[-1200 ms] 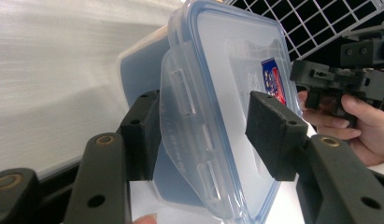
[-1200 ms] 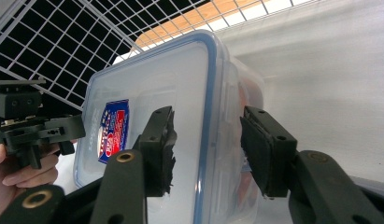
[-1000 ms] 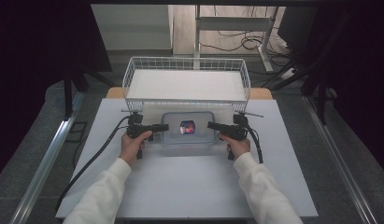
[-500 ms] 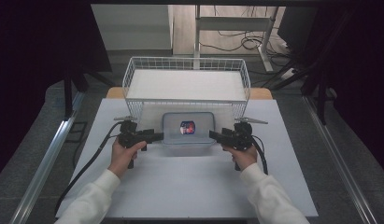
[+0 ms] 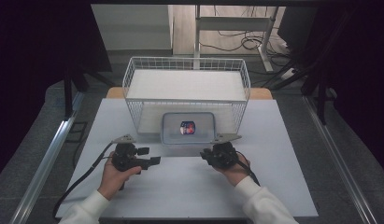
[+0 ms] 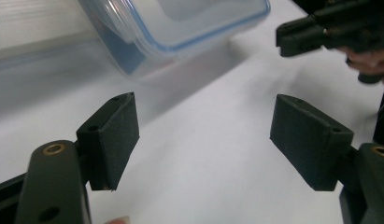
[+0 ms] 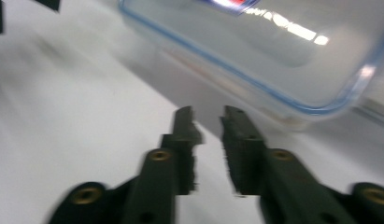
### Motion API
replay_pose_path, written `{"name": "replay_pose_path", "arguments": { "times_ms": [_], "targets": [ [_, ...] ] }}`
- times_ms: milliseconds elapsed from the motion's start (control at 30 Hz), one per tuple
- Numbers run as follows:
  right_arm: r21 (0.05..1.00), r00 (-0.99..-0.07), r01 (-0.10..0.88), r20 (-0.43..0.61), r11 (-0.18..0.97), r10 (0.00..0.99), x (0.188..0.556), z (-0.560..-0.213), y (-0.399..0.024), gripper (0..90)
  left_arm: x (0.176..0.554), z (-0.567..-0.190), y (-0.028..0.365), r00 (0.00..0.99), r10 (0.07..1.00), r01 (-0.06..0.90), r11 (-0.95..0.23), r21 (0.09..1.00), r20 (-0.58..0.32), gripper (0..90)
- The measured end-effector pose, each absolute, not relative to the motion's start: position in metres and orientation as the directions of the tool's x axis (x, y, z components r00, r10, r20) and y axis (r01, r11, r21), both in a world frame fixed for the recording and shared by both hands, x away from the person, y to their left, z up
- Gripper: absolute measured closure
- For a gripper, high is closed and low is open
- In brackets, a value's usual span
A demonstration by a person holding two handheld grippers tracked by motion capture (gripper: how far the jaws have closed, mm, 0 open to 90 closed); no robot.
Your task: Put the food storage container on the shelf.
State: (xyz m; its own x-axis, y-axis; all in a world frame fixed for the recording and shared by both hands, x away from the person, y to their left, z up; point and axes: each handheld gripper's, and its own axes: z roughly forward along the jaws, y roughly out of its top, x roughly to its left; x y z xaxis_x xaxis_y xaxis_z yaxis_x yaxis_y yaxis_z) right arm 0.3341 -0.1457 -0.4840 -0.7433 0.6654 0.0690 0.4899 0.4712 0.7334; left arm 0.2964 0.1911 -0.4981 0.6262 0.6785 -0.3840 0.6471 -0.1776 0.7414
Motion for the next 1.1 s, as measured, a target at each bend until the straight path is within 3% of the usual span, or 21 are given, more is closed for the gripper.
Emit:
{"name": "replay_pose_path", "arguments": {
  "times_ms": [133,400,767,1100],
  "targets": [
    [0.710,-0.765,0.473,0.037,0.522,0.643,0.337,-0.492,-0.131,88.6,0.290,-0.502,0.192,0.631,0.679,0.649,-0.195,0.736,-0.376,23.1],
    [0.699,-0.787,0.420,-0.037,0.579,0.616,0.349,-0.504,-0.102,88.9,0.289,-0.505,0.196,0.614,0.694,0.658,-0.187,0.730,-0.376,23.4],
    [0.686,-0.780,0.447,-0.016,0.574,0.626,0.365,-0.510,-0.082,89.1,0.291,-0.506,0.196,0.619,0.672,0.663,-0.172,0.728,-0.406,23.4],
    [0.733,-0.735,0.473,0.023,0.489,0.677,0.380,-0.493,-0.086,89.1,0.291,-0.505,0.197,0.618,0.675,0.663,-0.172,0.729,-0.403,23.6]
  ]
}}
